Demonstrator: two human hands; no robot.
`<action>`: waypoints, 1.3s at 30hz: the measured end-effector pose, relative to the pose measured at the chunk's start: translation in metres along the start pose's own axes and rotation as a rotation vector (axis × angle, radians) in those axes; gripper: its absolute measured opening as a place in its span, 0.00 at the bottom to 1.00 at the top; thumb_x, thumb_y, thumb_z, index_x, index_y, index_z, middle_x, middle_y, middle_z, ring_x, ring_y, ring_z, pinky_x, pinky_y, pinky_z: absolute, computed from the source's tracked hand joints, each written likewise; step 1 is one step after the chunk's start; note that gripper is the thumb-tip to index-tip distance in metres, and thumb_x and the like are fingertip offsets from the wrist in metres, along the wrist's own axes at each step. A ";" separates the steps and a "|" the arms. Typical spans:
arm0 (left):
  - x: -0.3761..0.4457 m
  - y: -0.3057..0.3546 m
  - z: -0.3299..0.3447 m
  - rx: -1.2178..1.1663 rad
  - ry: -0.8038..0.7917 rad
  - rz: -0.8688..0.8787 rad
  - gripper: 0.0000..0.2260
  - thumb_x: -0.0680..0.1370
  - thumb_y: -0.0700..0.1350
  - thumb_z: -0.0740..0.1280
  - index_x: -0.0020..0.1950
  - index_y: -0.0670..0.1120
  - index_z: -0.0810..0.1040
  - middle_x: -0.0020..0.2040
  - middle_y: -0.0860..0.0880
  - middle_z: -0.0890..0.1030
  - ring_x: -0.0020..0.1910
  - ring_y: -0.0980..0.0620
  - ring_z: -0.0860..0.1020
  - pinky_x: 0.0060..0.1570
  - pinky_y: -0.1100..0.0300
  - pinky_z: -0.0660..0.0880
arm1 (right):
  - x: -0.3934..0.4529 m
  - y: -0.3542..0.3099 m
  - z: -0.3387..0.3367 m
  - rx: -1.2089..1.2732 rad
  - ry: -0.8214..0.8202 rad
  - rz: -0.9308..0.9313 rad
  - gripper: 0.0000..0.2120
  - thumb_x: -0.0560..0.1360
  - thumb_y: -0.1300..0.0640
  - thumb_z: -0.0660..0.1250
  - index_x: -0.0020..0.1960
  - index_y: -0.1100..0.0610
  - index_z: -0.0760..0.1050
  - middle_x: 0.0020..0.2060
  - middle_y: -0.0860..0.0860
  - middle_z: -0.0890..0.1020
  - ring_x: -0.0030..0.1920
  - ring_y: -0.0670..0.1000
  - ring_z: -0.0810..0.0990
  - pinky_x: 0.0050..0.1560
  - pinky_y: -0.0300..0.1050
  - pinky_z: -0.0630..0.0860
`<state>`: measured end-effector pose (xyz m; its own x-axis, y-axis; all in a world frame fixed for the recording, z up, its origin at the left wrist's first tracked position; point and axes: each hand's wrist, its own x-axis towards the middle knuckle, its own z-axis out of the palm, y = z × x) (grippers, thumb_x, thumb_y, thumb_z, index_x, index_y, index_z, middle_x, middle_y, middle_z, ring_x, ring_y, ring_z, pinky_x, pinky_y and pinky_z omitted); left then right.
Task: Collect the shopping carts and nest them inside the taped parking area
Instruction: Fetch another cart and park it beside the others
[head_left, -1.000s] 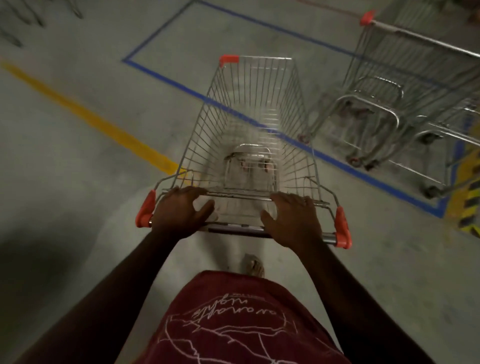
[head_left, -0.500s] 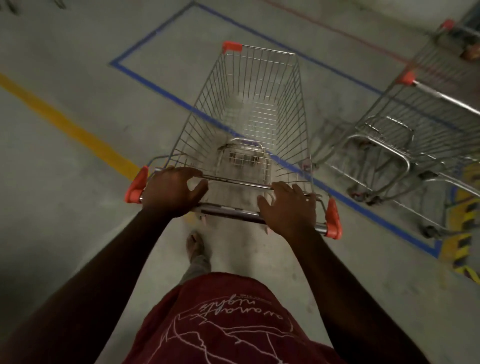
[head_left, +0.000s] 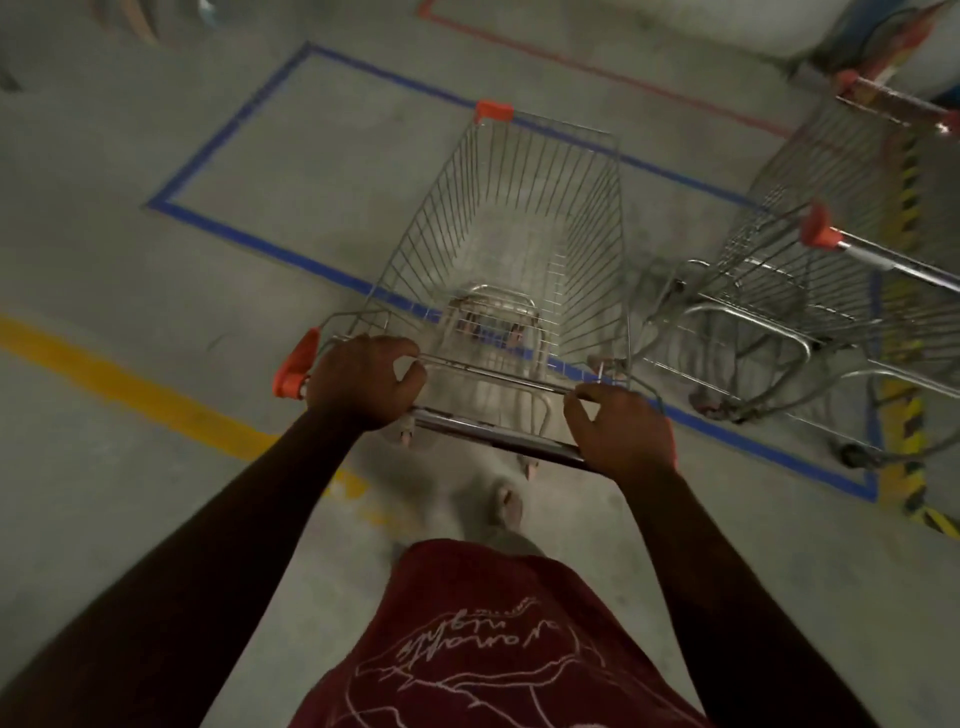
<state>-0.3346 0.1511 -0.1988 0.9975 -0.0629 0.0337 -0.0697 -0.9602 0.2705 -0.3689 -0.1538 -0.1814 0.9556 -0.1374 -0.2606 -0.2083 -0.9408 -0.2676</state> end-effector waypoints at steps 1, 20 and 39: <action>0.016 -0.001 0.001 0.002 -0.008 0.012 0.22 0.73 0.62 0.59 0.58 0.54 0.84 0.54 0.50 0.86 0.51 0.43 0.83 0.52 0.50 0.77 | 0.012 -0.003 -0.004 -0.003 0.013 -0.009 0.23 0.79 0.33 0.55 0.63 0.40 0.81 0.57 0.47 0.87 0.55 0.54 0.85 0.58 0.52 0.80; 0.320 0.057 0.018 -0.021 -0.110 0.002 0.22 0.74 0.62 0.59 0.63 0.57 0.82 0.59 0.48 0.85 0.56 0.43 0.82 0.60 0.50 0.75 | 0.290 0.008 -0.087 0.009 0.144 -0.053 0.18 0.79 0.40 0.60 0.59 0.44 0.84 0.57 0.50 0.87 0.57 0.58 0.85 0.57 0.52 0.81; 0.506 0.086 0.033 -0.063 -0.061 0.217 0.15 0.78 0.56 0.66 0.61 0.51 0.84 0.52 0.47 0.86 0.49 0.45 0.83 0.47 0.55 0.72 | 0.435 0.010 -0.121 0.017 0.351 0.078 0.20 0.78 0.40 0.61 0.55 0.49 0.86 0.47 0.52 0.89 0.48 0.61 0.87 0.48 0.53 0.84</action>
<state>0.1643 0.0280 -0.1903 0.9578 -0.2845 0.0400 -0.2818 -0.9035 0.3230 0.0705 -0.2604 -0.1848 0.9495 -0.3092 0.0526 -0.2838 -0.9185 -0.2753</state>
